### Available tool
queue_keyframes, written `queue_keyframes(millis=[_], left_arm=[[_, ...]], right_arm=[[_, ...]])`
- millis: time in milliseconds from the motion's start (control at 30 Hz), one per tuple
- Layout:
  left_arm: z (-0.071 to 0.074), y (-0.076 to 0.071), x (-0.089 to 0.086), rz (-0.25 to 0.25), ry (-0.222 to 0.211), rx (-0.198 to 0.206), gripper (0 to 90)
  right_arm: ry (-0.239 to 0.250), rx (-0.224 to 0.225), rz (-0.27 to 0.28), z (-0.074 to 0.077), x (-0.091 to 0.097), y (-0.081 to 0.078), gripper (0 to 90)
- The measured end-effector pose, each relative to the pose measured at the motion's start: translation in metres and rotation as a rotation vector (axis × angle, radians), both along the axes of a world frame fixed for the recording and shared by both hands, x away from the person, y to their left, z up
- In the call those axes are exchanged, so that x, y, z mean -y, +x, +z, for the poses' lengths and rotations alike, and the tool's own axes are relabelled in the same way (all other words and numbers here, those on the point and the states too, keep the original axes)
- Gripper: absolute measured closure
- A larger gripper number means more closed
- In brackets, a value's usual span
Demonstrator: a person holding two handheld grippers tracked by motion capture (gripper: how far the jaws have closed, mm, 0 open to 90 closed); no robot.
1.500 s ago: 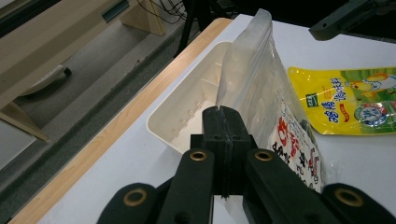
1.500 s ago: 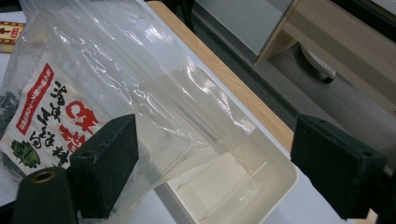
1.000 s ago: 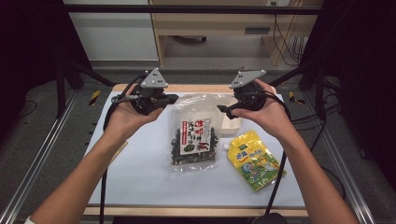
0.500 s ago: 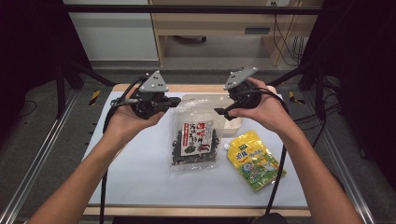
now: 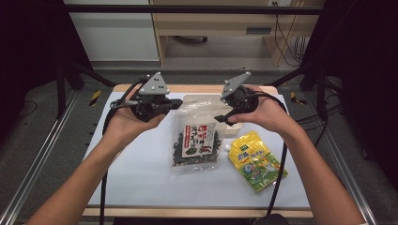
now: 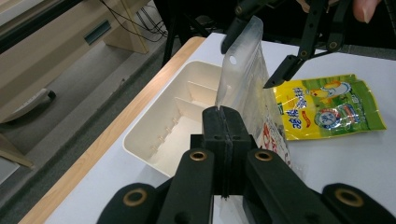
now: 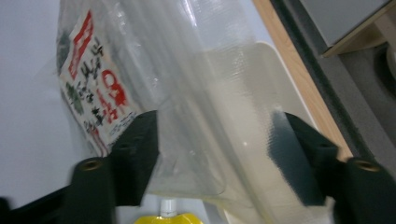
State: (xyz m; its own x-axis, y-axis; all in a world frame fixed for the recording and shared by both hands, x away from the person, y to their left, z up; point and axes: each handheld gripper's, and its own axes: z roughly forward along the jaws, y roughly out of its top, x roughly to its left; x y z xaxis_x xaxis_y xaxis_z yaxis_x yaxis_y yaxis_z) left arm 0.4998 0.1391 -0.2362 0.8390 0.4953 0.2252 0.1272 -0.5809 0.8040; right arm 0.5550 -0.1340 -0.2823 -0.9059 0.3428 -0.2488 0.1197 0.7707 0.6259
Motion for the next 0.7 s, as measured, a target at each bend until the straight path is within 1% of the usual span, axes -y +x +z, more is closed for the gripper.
queue_keyframes(millis=[33,100,167,200,267,300,400,467,500,567,600,633,700], left_arm=[[0.0,0.001,0.0,0.0,-0.001,-0.001,90.0],[0.0,0.001,0.0,0.006,0.003,0.0,90.0],[-0.001,0.002,0.0,0.014,0.008,0.003,90.0],[-0.002,0.003,0.0,0.017,0.007,0.001,90.0],[-0.002,0.004,0.0,0.027,0.008,0.002,90.0],[-0.003,0.005,0.0,0.033,0.01,0.002,90.0],[-0.005,0.006,-0.001,0.042,0.011,0.0,89.9],[-0.007,0.007,-0.002,0.051,0.012,0.003,89.8],[-0.007,0.008,-0.003,0.053,0.017,0.007,89.7],[-0.009,0.009,-0.005,0.058,-0.008,0.0,78.6],[-0.01,0.009,-0.007,0.059,-0.02,0.007,74.2],[-0.011,0.008,-0.008,0.068,-0.033,0.005,69.6],[-0.013,0.008,-0.011,0.088,-0.056,0.0,56.9]], right_arm=[[-0.009,-0.004,0.011,-0.001,-0.001,-0.001,39.1],[-0.024,-0.009,0.027,-0.002,-0.002,-0.003,45.6],[-0.026,-0.021,0.048,-0.002,-0.003,-0.004,50.3],[-0.029,-0.027,0.053,-0.001,-0.003,-0.004,55.4],[-0.029,-0.039,0.059,-0.002,-0.004,-0.005,60.2],[-0.032,-0.044,0.065,-0.001,-0.004,-0.005,64.7],[-0.035,-0.076,0.082,-0.001,-0.006,-0.006,75.8],[-0.03,-0.096,0.087,0.0,-0.006,-0.006,80.2],[-0.024,-0.099,0.097,0.0,-0.006,-0.007,80.9],[-0.016,-0.112,0.105,0.002,-0.005,-0.007,82.0],[-0.013,-0.12,0.105,0.002,-0.004,-0.007,82.3],[-0.009,-0.125,0.105,0.003,-0.003,-0.007,82.5],[0.006,-0.14,0.089,0.004,0.0,-0.006,82.8]])
